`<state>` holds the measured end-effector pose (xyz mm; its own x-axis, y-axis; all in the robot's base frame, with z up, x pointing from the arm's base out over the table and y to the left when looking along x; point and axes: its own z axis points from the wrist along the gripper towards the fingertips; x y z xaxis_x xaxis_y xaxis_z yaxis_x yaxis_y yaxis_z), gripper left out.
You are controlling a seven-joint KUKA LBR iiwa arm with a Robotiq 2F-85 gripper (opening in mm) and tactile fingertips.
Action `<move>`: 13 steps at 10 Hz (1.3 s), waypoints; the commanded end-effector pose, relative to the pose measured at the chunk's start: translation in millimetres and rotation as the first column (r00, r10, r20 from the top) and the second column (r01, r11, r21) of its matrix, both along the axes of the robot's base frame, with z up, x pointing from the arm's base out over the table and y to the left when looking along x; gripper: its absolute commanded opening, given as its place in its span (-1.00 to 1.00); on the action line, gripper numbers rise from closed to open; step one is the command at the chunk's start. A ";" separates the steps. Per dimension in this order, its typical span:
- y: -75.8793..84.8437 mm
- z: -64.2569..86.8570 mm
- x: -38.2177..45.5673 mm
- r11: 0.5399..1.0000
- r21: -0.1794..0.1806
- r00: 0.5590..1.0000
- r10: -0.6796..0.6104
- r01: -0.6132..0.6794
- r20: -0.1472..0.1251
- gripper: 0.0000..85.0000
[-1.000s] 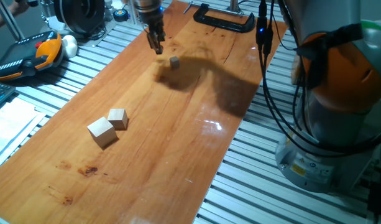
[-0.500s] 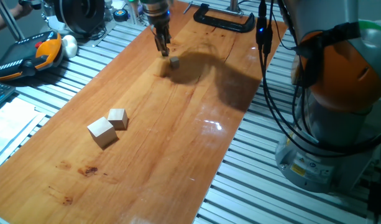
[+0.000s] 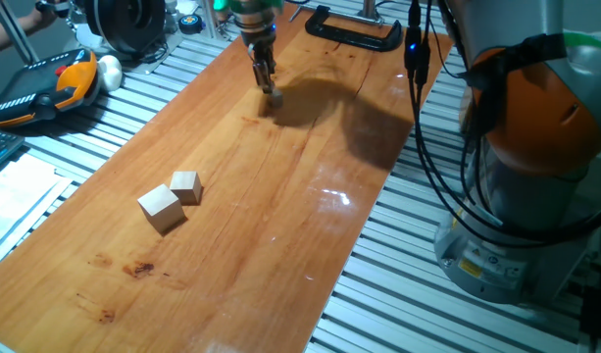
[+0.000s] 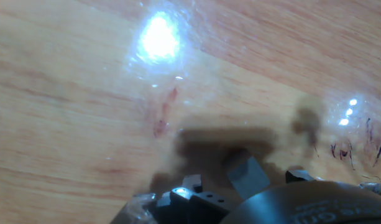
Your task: Pick up the small block on the left and move it to the right
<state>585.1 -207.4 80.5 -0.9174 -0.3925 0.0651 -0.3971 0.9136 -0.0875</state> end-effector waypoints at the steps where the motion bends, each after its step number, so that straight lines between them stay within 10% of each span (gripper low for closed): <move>1: -2.2 -2.6 -1.7 1.000 -0.003 1.000 0.001 -0.001 0.006 0.64; 8: -3.1 7.4 -1.7 0.998 0.055 0.999 0.028 -0.027 -0.019 0.66; 13: -3.1 7.4 -1.7 0.999 0.006 0.998 0.034 -0.033 -0.047 0.65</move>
<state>583.9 -210.8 86.6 -0.9000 -0.4241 0.1005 -0.4314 0.8998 -0.0654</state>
